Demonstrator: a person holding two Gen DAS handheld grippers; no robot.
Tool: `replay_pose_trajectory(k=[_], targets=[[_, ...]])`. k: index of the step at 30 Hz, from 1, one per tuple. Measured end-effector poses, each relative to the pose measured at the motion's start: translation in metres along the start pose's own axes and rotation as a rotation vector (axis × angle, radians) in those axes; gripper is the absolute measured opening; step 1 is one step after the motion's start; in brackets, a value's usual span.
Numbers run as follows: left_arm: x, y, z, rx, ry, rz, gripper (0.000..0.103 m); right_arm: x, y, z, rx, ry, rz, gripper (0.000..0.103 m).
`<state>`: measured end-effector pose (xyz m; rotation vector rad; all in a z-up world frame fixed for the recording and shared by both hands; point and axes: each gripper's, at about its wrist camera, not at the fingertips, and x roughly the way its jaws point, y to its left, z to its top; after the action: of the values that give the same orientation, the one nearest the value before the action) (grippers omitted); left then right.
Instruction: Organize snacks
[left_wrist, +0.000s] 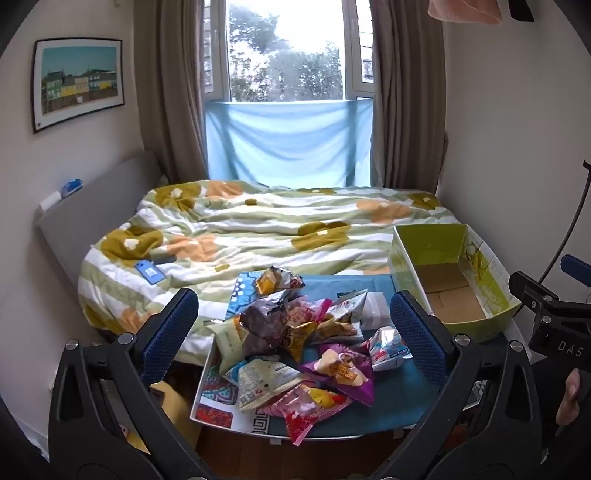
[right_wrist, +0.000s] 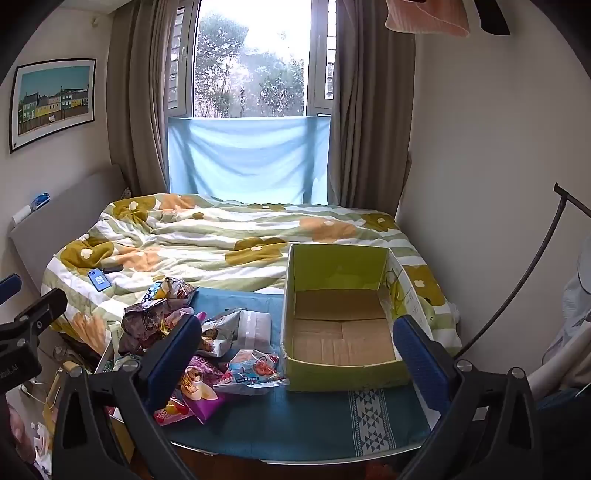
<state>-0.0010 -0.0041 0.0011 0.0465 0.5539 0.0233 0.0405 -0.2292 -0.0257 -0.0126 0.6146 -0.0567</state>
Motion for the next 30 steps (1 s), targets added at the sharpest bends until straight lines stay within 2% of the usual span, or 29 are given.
replay_pose_trajectory(k=[5,30], targets=[[-0.004,0.003,0.006,-0.017,-0.005,-0.006,0.103,0.0,0.001,-0.001,0.0,-0.01,-0.001,0.103],[0.003,0.008,-0.007,-0.027,0.008,-0.01,0.103,0.002,0.006,-0.004,0.012,0.0,0.0,0.103]])
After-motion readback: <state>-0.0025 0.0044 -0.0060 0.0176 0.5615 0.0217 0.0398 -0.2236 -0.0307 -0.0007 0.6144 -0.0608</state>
